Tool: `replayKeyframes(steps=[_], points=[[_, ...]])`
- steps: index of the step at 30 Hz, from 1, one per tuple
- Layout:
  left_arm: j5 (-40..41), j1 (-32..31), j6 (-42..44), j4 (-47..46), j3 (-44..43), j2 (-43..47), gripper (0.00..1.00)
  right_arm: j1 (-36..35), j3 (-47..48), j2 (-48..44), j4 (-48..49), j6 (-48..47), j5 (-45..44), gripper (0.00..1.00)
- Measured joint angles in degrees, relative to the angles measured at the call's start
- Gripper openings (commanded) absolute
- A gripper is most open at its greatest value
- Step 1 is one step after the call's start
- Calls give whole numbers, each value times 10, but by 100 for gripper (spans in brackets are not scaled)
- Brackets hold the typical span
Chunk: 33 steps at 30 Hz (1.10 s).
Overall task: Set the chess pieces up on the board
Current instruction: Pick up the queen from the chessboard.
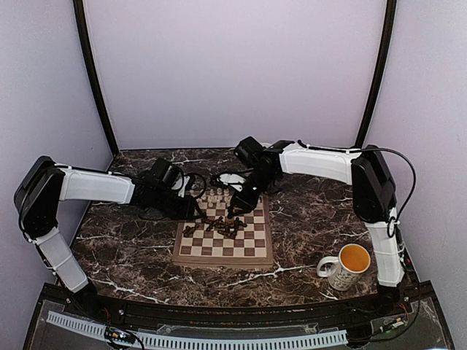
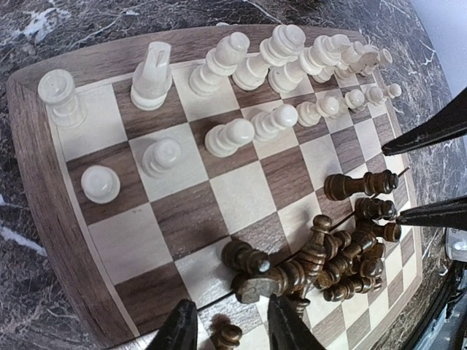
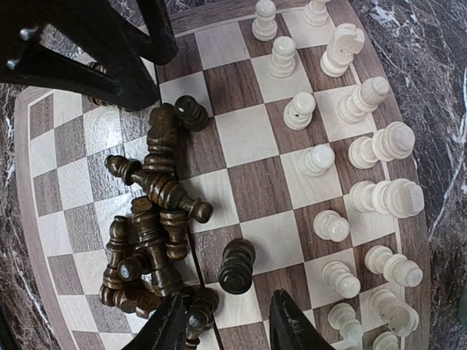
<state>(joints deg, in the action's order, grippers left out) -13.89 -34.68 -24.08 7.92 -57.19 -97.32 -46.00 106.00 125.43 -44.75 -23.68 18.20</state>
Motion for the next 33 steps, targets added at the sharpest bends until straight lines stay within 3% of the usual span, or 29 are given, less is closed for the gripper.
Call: replayKeyframes(steps=[6, 22, 33], points=[[3, 0, -24, -17, 26, 20, 35, 0, 23, 24, -4, 6, 1, 37], [15, 0, -40, -32, 45, 40, 35, 0, 52, 52, -12, 19, 2, 9], [26, 0, -43, -33, 50, 49, 35, 0, 56, 33, -16, 17, 5, 6]])
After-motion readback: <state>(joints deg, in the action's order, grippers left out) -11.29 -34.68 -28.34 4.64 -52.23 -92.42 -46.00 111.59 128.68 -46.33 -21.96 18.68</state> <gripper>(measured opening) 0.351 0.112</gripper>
